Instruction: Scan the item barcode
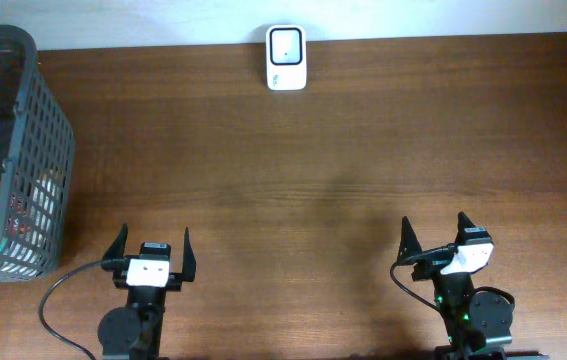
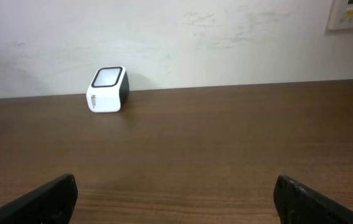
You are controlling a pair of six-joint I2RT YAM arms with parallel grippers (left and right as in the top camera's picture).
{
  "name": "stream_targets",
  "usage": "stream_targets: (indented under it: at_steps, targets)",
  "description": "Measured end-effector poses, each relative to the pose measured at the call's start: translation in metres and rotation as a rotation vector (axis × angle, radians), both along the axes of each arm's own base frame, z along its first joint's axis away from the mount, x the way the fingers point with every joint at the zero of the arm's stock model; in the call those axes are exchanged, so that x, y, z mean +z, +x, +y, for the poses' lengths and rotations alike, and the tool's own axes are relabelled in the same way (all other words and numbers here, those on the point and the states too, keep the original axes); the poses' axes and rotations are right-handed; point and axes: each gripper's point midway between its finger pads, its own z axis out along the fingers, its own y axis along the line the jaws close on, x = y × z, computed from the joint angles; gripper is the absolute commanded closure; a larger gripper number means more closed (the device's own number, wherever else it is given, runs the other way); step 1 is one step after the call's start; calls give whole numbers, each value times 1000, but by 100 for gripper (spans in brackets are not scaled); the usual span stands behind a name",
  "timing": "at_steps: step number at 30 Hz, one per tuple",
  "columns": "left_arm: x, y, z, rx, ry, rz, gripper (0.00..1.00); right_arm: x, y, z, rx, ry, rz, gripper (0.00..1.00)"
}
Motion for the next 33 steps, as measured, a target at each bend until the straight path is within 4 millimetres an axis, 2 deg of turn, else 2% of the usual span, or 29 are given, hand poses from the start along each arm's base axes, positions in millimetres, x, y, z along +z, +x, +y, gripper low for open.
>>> stream_targets:
  at_steps: [29,31,33]
  targets:
    - [0,0,0,0,0,0,1,0,0,0,0,0,0,1]
    - [7,0,0,-2,-4,-28,1,0,0,0,0,0,0,1]
    - [25,0,-10,-57,-32,-98,1,0,0,0,0,0,0,1]
